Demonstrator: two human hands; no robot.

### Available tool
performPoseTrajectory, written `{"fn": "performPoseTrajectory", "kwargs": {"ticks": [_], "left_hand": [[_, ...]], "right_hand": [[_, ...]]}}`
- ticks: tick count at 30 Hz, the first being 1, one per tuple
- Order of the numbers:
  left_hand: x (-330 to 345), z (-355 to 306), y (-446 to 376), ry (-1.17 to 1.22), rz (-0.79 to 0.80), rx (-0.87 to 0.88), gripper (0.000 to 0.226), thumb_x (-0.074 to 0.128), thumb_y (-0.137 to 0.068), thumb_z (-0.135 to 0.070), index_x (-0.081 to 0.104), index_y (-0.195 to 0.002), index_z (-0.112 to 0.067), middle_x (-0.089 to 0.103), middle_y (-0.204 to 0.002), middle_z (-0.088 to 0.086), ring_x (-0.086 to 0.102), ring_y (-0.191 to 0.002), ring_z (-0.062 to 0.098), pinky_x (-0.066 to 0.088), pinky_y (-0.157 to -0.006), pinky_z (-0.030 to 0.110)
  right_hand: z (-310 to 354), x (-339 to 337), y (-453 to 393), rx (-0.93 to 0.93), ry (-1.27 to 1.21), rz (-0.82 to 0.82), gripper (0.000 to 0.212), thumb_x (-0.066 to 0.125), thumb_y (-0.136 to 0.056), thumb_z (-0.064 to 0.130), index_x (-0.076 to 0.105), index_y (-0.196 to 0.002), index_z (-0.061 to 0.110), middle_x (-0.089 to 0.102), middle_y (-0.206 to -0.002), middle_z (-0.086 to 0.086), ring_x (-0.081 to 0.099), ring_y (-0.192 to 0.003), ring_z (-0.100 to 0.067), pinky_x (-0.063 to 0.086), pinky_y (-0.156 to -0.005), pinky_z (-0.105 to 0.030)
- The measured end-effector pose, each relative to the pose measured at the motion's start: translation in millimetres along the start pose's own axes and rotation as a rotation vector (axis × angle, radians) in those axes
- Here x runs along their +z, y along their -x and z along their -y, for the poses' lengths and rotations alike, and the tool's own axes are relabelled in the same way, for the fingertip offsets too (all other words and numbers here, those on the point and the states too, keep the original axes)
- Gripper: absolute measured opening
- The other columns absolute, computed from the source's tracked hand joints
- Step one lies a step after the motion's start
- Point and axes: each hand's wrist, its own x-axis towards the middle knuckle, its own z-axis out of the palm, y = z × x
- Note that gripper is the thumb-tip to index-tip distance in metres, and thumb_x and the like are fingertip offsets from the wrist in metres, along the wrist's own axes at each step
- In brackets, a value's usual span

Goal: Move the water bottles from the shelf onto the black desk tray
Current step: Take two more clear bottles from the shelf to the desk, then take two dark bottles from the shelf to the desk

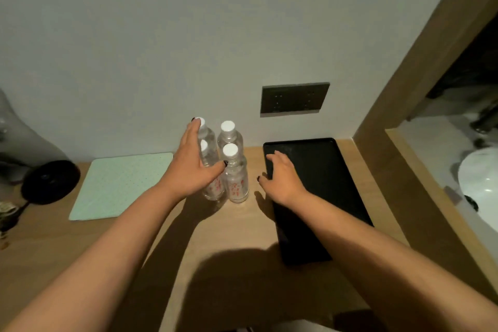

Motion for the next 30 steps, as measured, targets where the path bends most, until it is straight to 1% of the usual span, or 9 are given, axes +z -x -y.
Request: {"fn": "performPoseTrajectory", "kwargs": {"ticks": [3, 6, 8, 11, 15, 17, 19, 25, 30], "left_hand": [[3, -35, 0, -0.144, 0.04, 0.07, 0.096, 0.066, -0.085, -0.035, 0.0, -0.154, -0.022, -0.002, -0.163, 0.001, -0.007, -0.149, 0.021, 0.009, -0.12, 0.05], [20, -79, 3, -0.205, 0.021, 0.132, 0.086, 0.057, -0.091, -0.035, -0.002, -0.154, -0.024, -0.008, -0.162, 0.0, -0.018, -0.142, 0.017, 0.0, -0.116, 0.046], [38, -111, 9, -0.214, 0.022, 0.202, 0.081, 0.054, -0.095, -0.03, 0.001, -0.154, -0.02, -0.006, -0.162, 0.001, -0.018, -0.134, 0.007, -0.005, -0.113, 0.035], [73, -154, 20, -0.208, 0.086, 0.3, 0.079, 0.053, -0.095, -0.028, 0.003, -0.154, -0.012, -0.003, -0.162, 0.003, -0.016, -0.142, 0.009, -0.009, -0.113, 0.03], [126, -205, 43, -0.205, 0.182, 0.361, 0.082, 0.052, -0.094, -0.031, 0.0, -0.154, -0.009, -0.006, -0.162, 0.008, -0.015, -0.147, 0.018, -0.01, -0.117, 0.032], [150, -234, 62, -0.201, 0.224, 0.378, 0.084, 0.053, -0.094, -0.033, -0.002, -0.154, -0.012, -0.008, -0.162, 0.006, -0.015, -0.147, 0.018, -0.008, -0.119, 0.035], [174, -263, 84, -0.186, 0.275, 0.402, 0.085, 0.056, -0.093, -0.033, -0.001, -0.153, -0.015, -0.007, -0.162, 0.005, -0.013, -0.147, 0.018, -0.005, -0.12, 0.039], [247, -348, 150, -0.173, 0.402, 0.536, 0.086, 0.057, -0.092, -0.035, 0.0, -0.154, -0.017, -0.006, -0.162, 0.002, -0.011, -0.148, 0.019, -0.004, -0.117, 0.036], [309, -412, 197, -0.223, 0.461, 0.657, 0.085, 0.053, -0.093, -0.04, -0.001, -0.154, -0.016, -0.009, -0.163, 0.004, -0.01, -0.149, 0.021, -0.001, -0.117, 0.034]], "right_hand": [[-13, -39, 18, -0.046, 0.051, -0.083, 0.063, 0.057, -0.092, 0.022, 0.028, -0.148, 0.013, 0.016, -0.159, -0.005, 0.0, -0.148, -0.02, 0.013, -0.117, -0.036], [-31, -78, 40, -0.041, 0.102, -0.177, 0.061, 0.055, -0.093, 0.023, 0.029, -0.148, 0.013, 0.02, -0.158, -0.004, 0.004, -0.148, -0.019, 0.014, -0.117, -0.036], [-46, -102, 60, -0.014, 0.105, -0.235, 0.06, 0.054, -0.093, 0.024, 0.029, -0.148, 0.014, 0.023, -0.158, -0.003, 0.008, -0.148, -0.019, 0.015, -0.117, -0.035], [-72, -136, 95, 0.027, 0.108, -0.286, 0.061, 0.052, -0.093, 0.026, 0.028, -0.148, 0.013, 0.024, -0.157, -0.004, 0.013, -0.147, -0.019, 0.016, -0.117, -0.034], [-110, -177, 151, 0.093, 0.135, -0.314, 0.065, 0.052, -0.092, 0.029, 0.025, -0.149, 0.012, 0.024, -0.157, -0.007, 0.019, -0.145, -0.023, 0.021, -0.118, -0.038], [-134, -198, 184, 0.126, 0.159, -0.353, 0.061, 0.053, -0.091, 0.029, 0.031, -0.145, 0.012, 0.035, -0.15, -0.007, 0.032, -0.138, -0.024, 0.033, -0.112, -0.04], [-157, -218, 219, 0.163, 0.195, -0.37, 0.055, 0.052, -0.09, 0.026, 0.036, -0.141, 0.012, 0.042, -0.143, -0.007, 0.037, -0.133, -0.024, 0.036, -0.106, -0.038], [-233, -272, 327, 0.303, 0.228, -0.444, 0.056, 0.048, -0.092, 0.024, 0.033, -0.143, 0.007, 0.036, -0.148, -0.011, 0.026, -0.141, -0.027, 0.027, -0.112, -0.036], [-285, -310, 409, 0.417, 0.212, -0.537, 0.059, 0.049, -0.091, 0.022, 0.03, -0.145, 0.01, 0.034, -0.15, -0.01, 0.026, -0.141, -0.026, 0.03, -0.112, -0.039]]}}
